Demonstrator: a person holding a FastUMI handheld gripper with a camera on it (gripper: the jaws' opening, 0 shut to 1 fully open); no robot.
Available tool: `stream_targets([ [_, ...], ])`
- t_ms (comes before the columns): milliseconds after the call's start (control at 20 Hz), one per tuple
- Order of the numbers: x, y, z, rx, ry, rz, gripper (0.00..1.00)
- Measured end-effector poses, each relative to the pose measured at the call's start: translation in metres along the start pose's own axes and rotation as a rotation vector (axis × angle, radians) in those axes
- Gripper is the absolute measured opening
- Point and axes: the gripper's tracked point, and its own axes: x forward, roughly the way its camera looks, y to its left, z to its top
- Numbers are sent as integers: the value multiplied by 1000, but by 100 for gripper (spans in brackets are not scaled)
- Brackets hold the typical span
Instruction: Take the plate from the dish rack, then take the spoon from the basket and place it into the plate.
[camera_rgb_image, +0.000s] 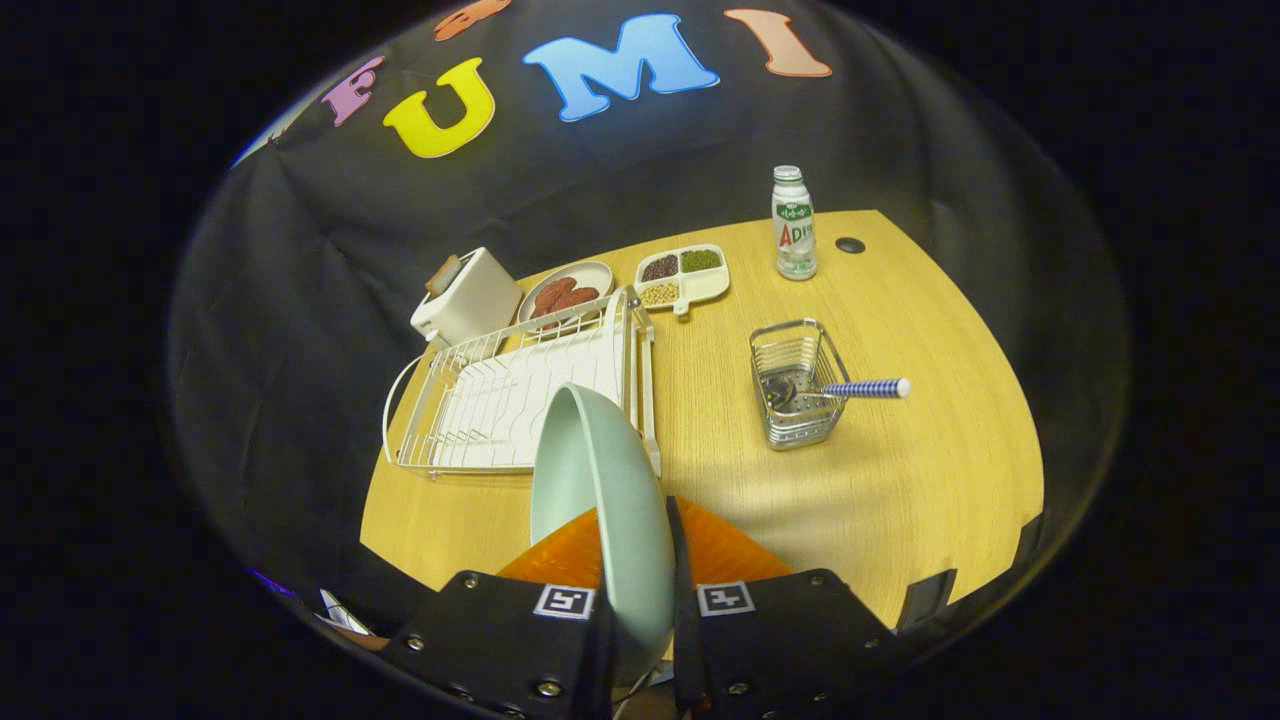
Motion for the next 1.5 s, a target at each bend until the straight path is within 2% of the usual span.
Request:
stream_targets([
  [200,11,-23,-30,83,46,-10,23],
  [650,41,-45,-65,125,126,22,23],
  [850,54,-40,-74,113,147,81,23],
  [950,64,-45,-81,128,172,88,23],
  [1250,84,-47,-91,213,177,204,24],
  [1350,86,-58,-96,209,174,189,27],
  [1500,88,-77,-111,153,197,130,40],
])
